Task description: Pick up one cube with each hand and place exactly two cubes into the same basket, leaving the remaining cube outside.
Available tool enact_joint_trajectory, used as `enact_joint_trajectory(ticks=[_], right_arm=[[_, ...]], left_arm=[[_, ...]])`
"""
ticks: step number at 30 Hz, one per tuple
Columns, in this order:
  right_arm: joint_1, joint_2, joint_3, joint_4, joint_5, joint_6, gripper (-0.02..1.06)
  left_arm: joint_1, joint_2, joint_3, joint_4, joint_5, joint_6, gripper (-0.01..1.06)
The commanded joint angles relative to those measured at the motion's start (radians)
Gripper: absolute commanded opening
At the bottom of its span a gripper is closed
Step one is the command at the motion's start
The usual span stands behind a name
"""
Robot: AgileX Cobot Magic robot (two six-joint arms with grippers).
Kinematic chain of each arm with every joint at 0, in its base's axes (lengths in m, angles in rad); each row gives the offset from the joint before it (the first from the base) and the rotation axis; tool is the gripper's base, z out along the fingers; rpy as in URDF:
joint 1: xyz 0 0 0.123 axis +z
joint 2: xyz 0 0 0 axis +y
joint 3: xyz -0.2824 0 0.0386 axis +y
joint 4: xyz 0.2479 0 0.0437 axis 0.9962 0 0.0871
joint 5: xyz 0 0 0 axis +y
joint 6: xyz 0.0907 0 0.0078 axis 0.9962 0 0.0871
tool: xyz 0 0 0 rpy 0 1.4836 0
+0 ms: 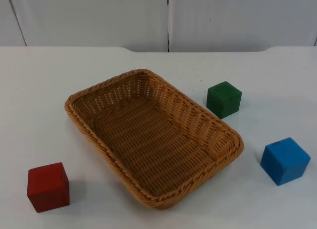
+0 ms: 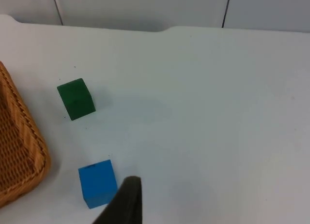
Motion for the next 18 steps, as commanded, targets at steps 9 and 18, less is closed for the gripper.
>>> enact_joint_trajectory(ticks=[9,18], right_arm=[[-0.004,0.123,-0.059,0.001,-0.03,-0.01,1.05],[-0.004,0.231,-0.059,0.003,-0.053,-0.017,1.05]], left_arm=[[0.002,0.178,-0.006,-0.06,-0.079,-0.009,1.05],[0.002,0.3,-0.006,-0.062,-0.142,0.015,1.05]])
